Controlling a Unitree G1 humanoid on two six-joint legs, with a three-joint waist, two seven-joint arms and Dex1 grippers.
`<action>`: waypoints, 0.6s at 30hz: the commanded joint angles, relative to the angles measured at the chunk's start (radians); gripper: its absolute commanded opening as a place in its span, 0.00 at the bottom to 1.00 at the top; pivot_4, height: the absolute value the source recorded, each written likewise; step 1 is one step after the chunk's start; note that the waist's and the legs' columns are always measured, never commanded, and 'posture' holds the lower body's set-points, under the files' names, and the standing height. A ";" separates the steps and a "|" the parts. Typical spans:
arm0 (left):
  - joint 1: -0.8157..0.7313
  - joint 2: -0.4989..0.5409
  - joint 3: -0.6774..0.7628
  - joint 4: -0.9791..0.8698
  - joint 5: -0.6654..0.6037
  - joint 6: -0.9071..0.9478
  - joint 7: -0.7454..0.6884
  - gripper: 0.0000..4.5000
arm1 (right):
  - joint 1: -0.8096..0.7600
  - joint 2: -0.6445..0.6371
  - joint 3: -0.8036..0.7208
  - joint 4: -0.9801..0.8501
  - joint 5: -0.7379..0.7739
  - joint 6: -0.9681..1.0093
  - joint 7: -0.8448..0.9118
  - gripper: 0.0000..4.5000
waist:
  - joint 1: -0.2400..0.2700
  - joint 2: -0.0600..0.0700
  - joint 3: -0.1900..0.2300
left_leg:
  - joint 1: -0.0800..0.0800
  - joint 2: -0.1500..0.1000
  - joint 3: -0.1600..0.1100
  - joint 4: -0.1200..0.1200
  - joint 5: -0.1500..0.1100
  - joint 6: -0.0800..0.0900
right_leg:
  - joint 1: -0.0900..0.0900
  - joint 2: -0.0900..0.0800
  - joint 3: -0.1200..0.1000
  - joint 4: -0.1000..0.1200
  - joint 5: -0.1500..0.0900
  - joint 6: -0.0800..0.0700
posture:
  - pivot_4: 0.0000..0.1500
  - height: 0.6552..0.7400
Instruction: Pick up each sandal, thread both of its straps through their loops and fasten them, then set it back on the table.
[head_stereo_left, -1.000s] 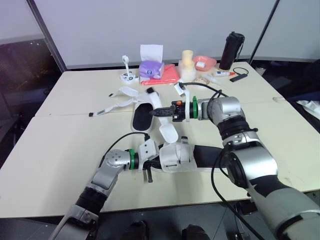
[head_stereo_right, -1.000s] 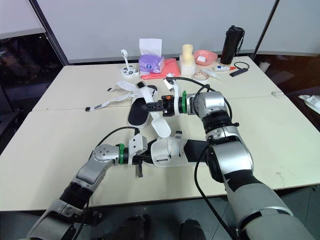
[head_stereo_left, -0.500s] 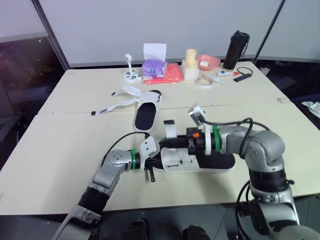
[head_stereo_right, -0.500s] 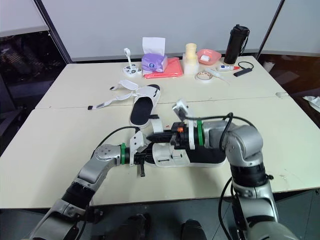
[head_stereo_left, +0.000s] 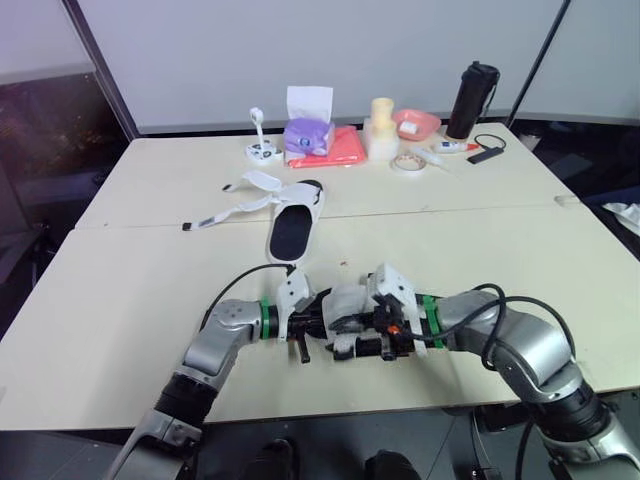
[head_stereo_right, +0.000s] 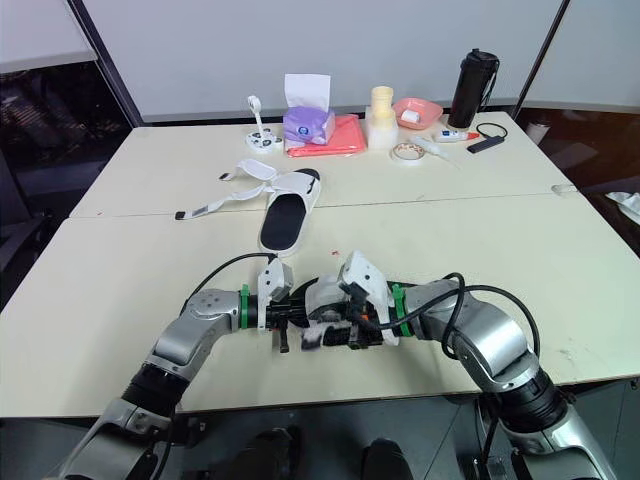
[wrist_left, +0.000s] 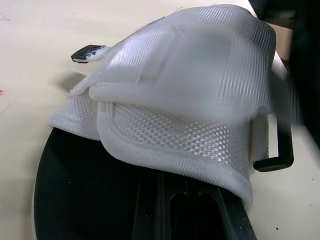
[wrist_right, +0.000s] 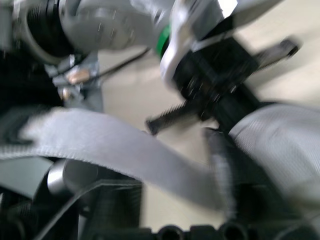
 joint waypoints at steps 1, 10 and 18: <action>0.034 0.012 -0.041 0.041 0.024 0.041 -0.003 0.00 | 0.031 -0.090 0.035 -0.076 -0.038 -0.076 0.063 0.86 | 0.002 0.000 0.000 | 0.000 0.000 0.000 0.000 0.000 0.000 | 0.000 0.000 0.000 0.000 0.000 0.000 | 1.00 1.00; 0.027 0.008 -0.040 0.050 0.025 0.039 0.000 0.00 | 0.190 -0.348 -0.010 -0.185 -0.080 -0.216 0.186 0.98 | 0.003 -0.002 0.000 | -0.002 0.001 0.002 0.000 0.000 0.000 | 0.000 0.000 -0.001 -0.002 0.000 0.000 | 1.00 1.00; 0.023 0.003 -0.043 0.063 0.027 0.027 -0.005 0.00 | 0.274 -0.376 -0.128 -0.137 -0.017 -0.154 0.150 0.98 | 0.003 -0.003 0.001 | -0.003 0.001 0.002 0.002 0.000 0.000 | 0.000 0.000 -0.001 -0.002 -0.001 -0.002 | 1.00 1.00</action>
